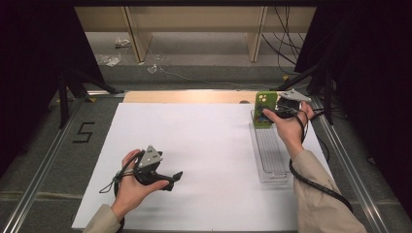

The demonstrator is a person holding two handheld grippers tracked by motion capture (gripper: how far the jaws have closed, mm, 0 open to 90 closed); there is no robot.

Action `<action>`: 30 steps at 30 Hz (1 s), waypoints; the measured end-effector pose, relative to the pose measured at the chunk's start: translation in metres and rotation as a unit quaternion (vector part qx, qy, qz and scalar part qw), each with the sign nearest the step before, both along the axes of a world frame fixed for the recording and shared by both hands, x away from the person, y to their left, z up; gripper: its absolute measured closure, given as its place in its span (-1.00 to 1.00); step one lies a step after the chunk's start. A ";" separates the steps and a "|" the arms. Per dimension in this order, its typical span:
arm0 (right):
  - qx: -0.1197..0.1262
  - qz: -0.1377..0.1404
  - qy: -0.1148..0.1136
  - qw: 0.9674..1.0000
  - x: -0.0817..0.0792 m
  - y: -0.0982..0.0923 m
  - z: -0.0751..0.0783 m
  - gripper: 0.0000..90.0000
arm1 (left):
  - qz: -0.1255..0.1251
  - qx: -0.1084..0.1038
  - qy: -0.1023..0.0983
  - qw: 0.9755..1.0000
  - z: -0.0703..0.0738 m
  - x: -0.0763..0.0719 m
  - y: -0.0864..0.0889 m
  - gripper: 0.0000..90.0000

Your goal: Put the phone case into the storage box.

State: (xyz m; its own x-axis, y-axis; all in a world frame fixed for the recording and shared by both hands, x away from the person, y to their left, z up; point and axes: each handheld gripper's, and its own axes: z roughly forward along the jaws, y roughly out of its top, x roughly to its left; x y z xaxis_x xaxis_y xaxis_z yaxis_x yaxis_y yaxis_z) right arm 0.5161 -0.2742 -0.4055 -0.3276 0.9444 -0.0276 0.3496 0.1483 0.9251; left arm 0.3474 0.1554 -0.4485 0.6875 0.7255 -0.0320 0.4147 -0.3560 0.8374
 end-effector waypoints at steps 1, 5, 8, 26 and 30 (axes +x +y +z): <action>-0.001 0.001 0.000 1.000 -0.001 0.000 0.000 -0.84 | 0.000 0.000 0.000 1.000 0.000 0.000 0.000 -1.00; -0.002 0.009 -0.002 1.000 -0.006 0.001 0.002 -0.83 | 0.000 0.000 0.000 1.000 0.000 0.000 0.000 -1.00; 0.001 0.016 -0.004 1.000 -0.010 0.002 0.003 -0.83 | 0.000 0.000 0.000 1.000 0.000 0.000 0.000 -1.00; 0.012 0.066 -0.012 0.998 -0.036 0.011 0.006 -0.80 | 0.000 -0.001 0.001 1.000 0.000 0.000 0.000 -1.00; 0.015 0.080 -0.013 0.997 -0.042 0.015 0.006 -0.80 | 0.000 0.000 0.001 1.000 0.000 0.000 0.000 -1.00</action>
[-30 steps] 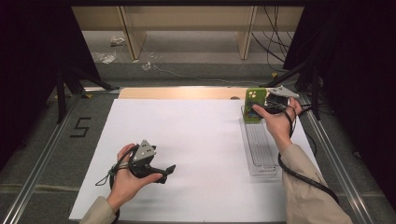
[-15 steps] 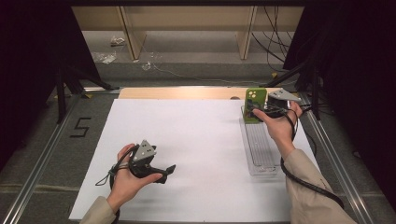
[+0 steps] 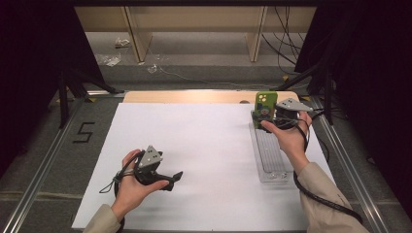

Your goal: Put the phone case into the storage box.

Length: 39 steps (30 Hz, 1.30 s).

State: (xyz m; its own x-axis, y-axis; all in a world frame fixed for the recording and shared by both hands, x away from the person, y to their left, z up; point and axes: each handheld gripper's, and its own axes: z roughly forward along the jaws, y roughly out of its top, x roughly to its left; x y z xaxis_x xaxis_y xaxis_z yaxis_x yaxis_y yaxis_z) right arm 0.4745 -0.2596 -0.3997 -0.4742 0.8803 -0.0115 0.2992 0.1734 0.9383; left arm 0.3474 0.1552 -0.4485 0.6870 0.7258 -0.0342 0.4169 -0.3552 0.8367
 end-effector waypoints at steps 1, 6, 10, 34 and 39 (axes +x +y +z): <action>0.001 0.003 0.000 1.000 -0.001 0.001 0.000 -0.79 | 0.000 0.000 0.000 1.000 0.000 0.000 0.000 -1.00; 0.005 0.022 0.002 1.000 -0.009 0.004 -0.001 -0.79 | 0.000 0.000 0.000 1.000 0.000 0.000 0.000 -1.00; 0.006 0.035 0.003 0.999 -0.015 0.006 -0.001 -0.78 | 0.000 0.000 0.000 1.000 0.000 0.000 0.000 -1.00; 0.010 0.102 0.006 0.995 -0.046 0.014 -0.003 -0.75 | 0.002 -0.002 -0.001 1.000 0.001 0.000 0.002 -1.00; 0.011 0.111 0.007 0.994 -0.052 0.012 -0.004 -0.74 | 0.002 -0.001 0.000 1.000 0.001 0.000 0.001 -1.00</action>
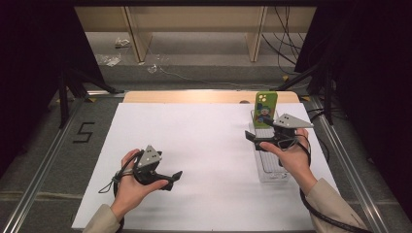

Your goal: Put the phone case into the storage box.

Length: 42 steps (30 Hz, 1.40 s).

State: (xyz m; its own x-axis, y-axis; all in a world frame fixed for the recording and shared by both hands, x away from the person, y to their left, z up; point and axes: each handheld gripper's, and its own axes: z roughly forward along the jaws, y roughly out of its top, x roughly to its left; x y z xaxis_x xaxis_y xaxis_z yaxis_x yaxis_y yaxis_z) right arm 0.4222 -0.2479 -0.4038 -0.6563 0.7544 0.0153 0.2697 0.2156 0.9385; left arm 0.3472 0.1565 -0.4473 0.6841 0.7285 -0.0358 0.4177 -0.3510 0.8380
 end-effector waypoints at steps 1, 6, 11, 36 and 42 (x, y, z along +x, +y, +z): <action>0.000 0.002 0.000 1.000 -0.001 0.000 0.000 -0.74 | 0.000 0.000 0.000 1.000 0.000 0.000 0.000 -1.00; -0.003 0.009 0.000 1.000 -0.006 -0.001 -0.002 -0.74 | 0.000 0.000 -0.001 1.000 0.000 0.000 0.000 -1.00; -0.004 0.013 0.001 1.000 -0.009 -0.003 -0.003 -0.74 | 0.000 0.000 -0.001 1.000 0.000 0.000 0.000 -1.00; -0.007 0.021 0.001 1.000 -0.029 -0.018 -0.008 -0.72 | 0.000 -0.001 -0.002 1.000 0.002 0.000 0.001 -1.00; -0.008 0.022 0.000 1.000 -0.034 -0.021 -0.009 -0.72 | 0.001 -0.001 -0.002 1.000 0.002 0.000 0.001 -1.00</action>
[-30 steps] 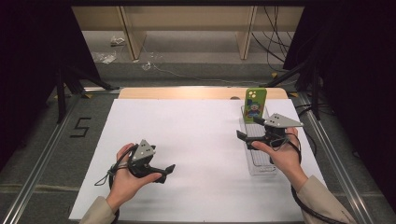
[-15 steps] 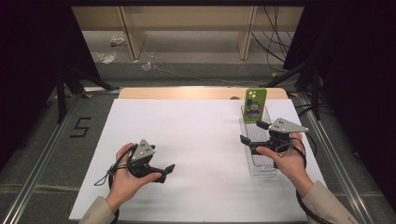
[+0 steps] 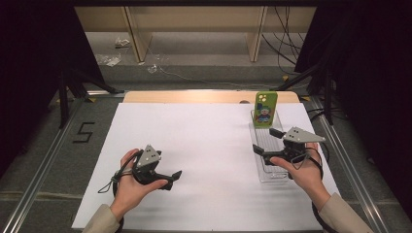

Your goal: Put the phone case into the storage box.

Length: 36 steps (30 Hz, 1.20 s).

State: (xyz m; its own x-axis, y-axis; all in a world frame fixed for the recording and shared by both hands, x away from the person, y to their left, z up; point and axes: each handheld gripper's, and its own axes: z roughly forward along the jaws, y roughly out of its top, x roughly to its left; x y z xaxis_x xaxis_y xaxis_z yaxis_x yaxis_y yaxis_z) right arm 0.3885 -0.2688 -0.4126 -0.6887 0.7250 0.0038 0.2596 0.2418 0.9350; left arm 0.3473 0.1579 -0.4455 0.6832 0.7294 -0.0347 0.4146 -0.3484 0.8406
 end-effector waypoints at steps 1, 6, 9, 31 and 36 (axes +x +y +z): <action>0.000 0.001 0.001 1.000 -0.001 -0.001 0.000 -0.72 | 0.000 0.000 0.000 1.000 0.000 0.000 0.000 -1.00; -0.001 0.002 0.000 1.000 -0.004 -0.003 -0.002 -0.72 | 0.000 0.000 0.000 1.000 0.000 0.000 0.000 -1.00; -0.002 0.005 0.000 1.000 -0.006 -0.004 -0.003 -0.72 | 0.000 0.000 0.000 1.000 0.000 0.000 0.000 -1.00; -0.002 0.009 -0.005 1.000 -0.021 -0.015 -0.008 -0.70 | 0.000 -0.001 0.000 1.000 0.000 0.000 0.001 -1.00; -0.001 0.007 -0.006 1.000 -0.024 -0.018 -0.009 -0.70 | 0.001 -0.001 0.000 1.000 0.000 0.000 0.001 -1.00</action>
State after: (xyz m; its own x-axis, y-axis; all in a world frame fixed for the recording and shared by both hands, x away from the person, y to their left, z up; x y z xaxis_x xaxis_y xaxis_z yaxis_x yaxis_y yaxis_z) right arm 0.3643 -0.2872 -0.4221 -0.6989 0.7152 -0.0053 0.2451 0.2464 0.9377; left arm 0.3473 0.1586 -0.4457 0.6823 0.7302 -0.0361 0.4151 -0.3463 0.8413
